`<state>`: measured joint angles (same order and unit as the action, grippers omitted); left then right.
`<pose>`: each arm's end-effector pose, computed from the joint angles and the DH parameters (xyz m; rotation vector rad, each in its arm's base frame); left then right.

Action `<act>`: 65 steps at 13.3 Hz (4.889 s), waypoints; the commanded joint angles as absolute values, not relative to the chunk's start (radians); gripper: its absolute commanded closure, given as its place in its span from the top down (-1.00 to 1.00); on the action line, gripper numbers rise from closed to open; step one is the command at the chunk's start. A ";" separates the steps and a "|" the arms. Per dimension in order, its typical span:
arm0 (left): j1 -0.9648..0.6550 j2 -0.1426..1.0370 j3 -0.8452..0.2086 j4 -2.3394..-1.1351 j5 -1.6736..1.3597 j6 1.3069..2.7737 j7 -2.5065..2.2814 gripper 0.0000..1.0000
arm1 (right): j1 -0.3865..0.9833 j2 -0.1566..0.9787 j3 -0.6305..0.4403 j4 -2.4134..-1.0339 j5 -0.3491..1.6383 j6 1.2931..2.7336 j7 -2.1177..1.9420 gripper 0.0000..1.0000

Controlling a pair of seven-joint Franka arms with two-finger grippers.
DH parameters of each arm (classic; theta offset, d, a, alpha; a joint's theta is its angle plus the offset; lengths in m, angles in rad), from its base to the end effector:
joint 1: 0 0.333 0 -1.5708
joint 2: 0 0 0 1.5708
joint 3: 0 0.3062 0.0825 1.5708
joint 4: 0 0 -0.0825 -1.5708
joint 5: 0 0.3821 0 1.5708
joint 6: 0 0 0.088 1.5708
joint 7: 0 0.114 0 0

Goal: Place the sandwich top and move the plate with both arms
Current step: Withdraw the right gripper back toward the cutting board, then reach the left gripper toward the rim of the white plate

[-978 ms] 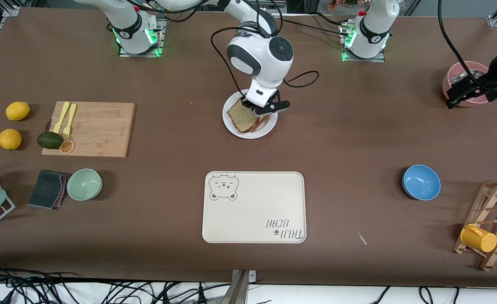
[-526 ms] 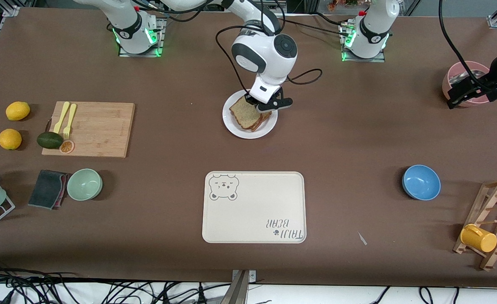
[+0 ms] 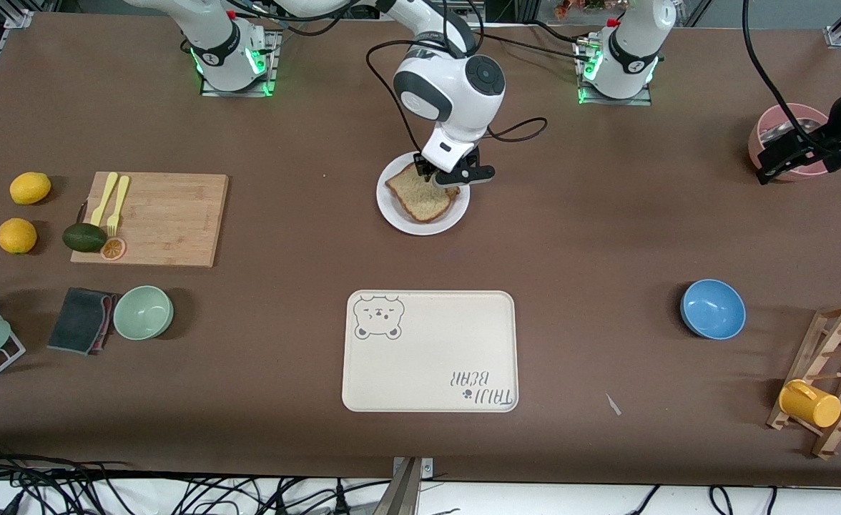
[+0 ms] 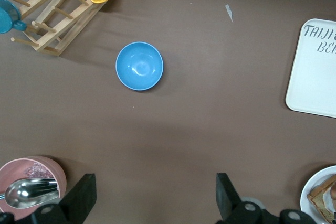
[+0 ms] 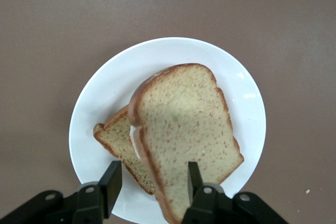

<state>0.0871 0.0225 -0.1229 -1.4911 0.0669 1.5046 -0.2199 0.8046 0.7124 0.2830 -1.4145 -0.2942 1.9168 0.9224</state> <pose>0.5530 -0.0110 0.6270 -3.0633 -0.2892 0.0009 0.3720 0.5885 0.2631 2.9275 0.3551 -0.0445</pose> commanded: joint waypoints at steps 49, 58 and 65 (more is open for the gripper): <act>0.018 0.048 -0.040 -1.813 -0.139 1.763 -0.334 1.00 | -0.023 0.051 0.146 -1.611 -0.052 1.625 0.155 1.00; -0.018 0.164 -0.040 -2.129 -0.624 2.104 0.137 0.99 | -0.023 0.023 0.141 -1.601 -0.041 1.621 0.158 1.00; -0.080 0.196 -0.224 -2.292 -0.978 2.302 0.318 0.99 | -0.023 0.012 0.143 -1.592 -0.041 1.629 0.169 1.00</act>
